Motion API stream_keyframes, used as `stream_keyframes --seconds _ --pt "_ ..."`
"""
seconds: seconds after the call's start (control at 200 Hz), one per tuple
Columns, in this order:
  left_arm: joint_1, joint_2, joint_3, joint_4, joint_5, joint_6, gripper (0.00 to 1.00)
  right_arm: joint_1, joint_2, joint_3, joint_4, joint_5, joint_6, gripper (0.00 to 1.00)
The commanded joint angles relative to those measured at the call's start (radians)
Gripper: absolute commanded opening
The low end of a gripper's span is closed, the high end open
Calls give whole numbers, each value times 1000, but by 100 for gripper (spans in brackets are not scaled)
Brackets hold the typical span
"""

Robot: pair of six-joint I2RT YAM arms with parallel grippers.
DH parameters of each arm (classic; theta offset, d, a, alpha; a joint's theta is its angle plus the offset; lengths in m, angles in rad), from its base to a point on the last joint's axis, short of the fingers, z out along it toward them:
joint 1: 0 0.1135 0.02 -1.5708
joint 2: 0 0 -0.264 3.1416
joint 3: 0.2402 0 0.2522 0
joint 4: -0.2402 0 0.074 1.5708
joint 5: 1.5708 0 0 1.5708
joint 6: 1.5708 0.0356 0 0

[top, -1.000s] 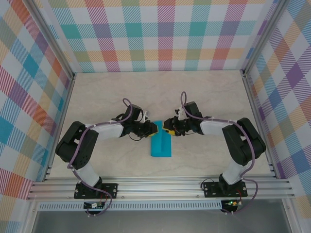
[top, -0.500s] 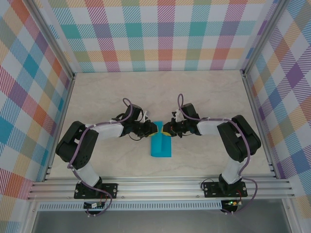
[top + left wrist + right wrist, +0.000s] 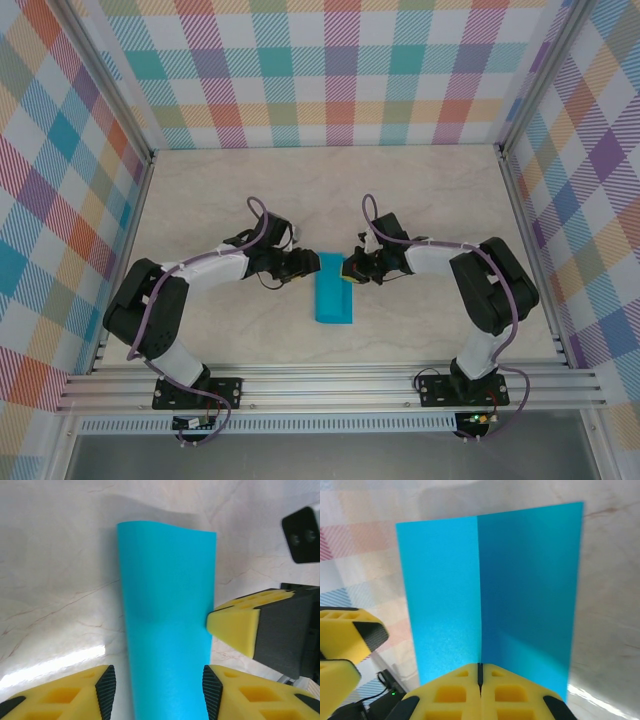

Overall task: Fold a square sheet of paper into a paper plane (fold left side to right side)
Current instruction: First fold in half a square sheet of paper at the center of the table.

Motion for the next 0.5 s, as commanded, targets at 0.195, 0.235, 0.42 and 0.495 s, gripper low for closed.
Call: stream_keyframes --seconds 0.195,0.235,0.42,0.495 --pt "-39 94 8 89 53 -62 52 3 -26 37 -145 119 -83 0" --pt "-45 106 15 88 54 -61 52 3 -27 38 -152 129 -88 0" --pt "-66 147 38 83 51 -64 50 3 -24 37 -148 127 -96 2" --pt "-69 158 43 75 44 -61 49 3 -22 38 -144 126 -98 2"
